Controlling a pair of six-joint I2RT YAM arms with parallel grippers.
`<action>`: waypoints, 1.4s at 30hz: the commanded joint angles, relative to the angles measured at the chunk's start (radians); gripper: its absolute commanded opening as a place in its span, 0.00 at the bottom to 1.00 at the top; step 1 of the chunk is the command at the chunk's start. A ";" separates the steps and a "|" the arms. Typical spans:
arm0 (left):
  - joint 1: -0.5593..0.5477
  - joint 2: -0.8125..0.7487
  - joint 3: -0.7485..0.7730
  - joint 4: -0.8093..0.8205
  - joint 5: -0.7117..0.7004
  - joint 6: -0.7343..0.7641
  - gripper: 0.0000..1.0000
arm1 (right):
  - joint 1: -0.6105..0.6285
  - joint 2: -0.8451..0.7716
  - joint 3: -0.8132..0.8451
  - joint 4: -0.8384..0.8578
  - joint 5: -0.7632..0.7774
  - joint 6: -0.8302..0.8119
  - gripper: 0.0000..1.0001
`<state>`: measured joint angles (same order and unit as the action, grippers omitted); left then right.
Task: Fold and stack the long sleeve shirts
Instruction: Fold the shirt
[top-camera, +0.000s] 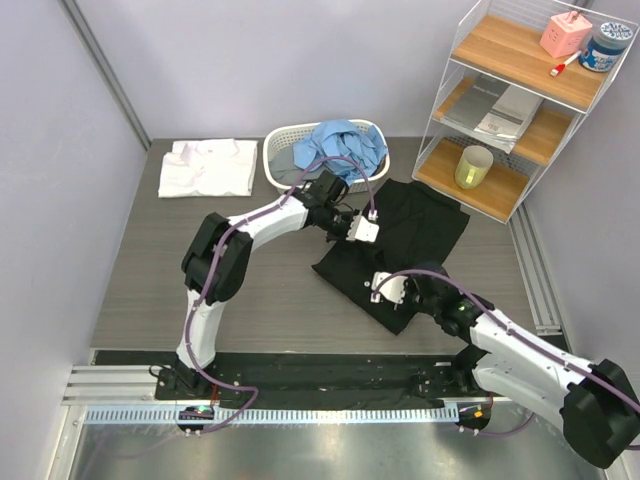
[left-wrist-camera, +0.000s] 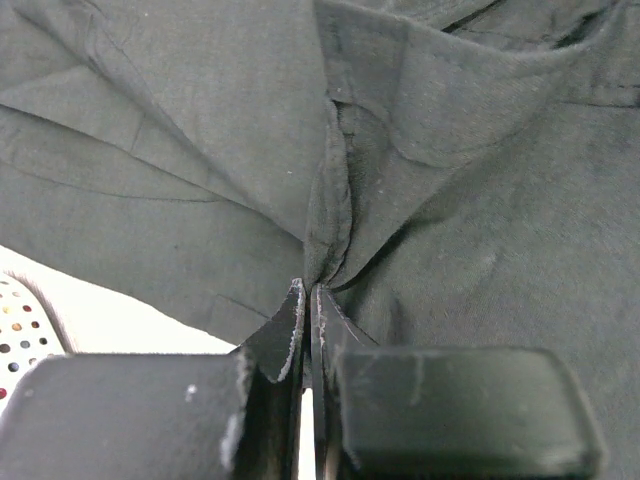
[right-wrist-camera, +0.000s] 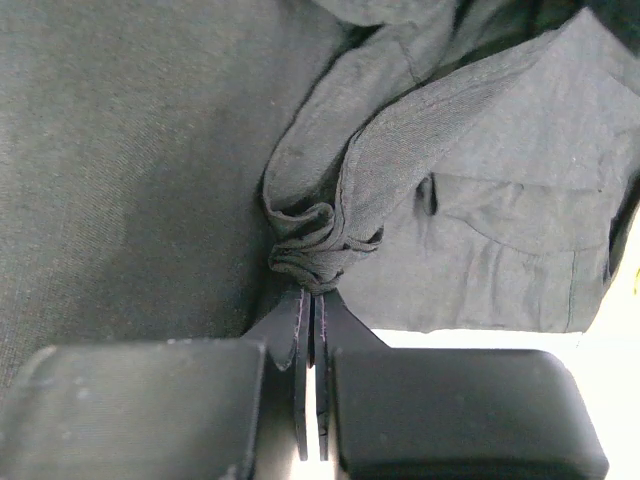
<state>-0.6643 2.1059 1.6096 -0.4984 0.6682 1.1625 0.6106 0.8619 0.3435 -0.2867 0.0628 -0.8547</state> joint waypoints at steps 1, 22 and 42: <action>-0.008 0.014 0.049 0.075 -0.039 -0.041 0.00 | -0.046 -0.009 0.026 0.030 -0.044 -0.027 0.01; 0.127 -0.185 0.049 0.008 -0.140 -0.496 0.80 | -0.215 -0.057 0.288 -0.130 -0.016 0.199 0.82; 0.236 -0.624 -0.264 -0.123 -0.124 -0.719 0.92 | -0.407 0.785 0.770 -0.094 -0.383 0.729 0.71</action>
<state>-0.4622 1.5814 1.3975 -0.5861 0.5354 0.4992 0.1967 1.5719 1.0519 -0.4004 -0.2657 -0.2146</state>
